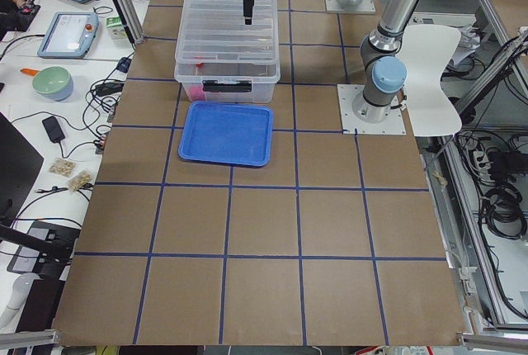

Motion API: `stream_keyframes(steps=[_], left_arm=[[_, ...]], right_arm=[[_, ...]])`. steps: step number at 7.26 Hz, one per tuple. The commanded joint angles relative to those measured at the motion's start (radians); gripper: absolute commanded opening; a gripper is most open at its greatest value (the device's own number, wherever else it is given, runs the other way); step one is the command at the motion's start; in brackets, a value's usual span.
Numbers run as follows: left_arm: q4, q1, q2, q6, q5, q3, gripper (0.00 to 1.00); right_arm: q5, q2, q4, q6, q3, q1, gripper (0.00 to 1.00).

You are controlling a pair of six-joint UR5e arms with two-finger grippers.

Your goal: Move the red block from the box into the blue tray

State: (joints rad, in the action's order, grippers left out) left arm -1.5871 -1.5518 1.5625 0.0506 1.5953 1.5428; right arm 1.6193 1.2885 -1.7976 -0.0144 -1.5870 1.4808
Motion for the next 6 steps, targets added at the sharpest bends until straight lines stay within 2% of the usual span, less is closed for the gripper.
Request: stream_keyframes(steps=[1,6], left_arm=[[-0.001,-0.001,0.001,0.000,0.000,0.000,1.00],[-0.001,-0.001,0.001,0.000,0.000,-0.009,1.00]], right_arm=[[0.010,0.000,-0.002,0.039,-0.001,-0.010,1.00],[0.040,0.002,0.001,0.128,0.002,-0.097,1.00]])
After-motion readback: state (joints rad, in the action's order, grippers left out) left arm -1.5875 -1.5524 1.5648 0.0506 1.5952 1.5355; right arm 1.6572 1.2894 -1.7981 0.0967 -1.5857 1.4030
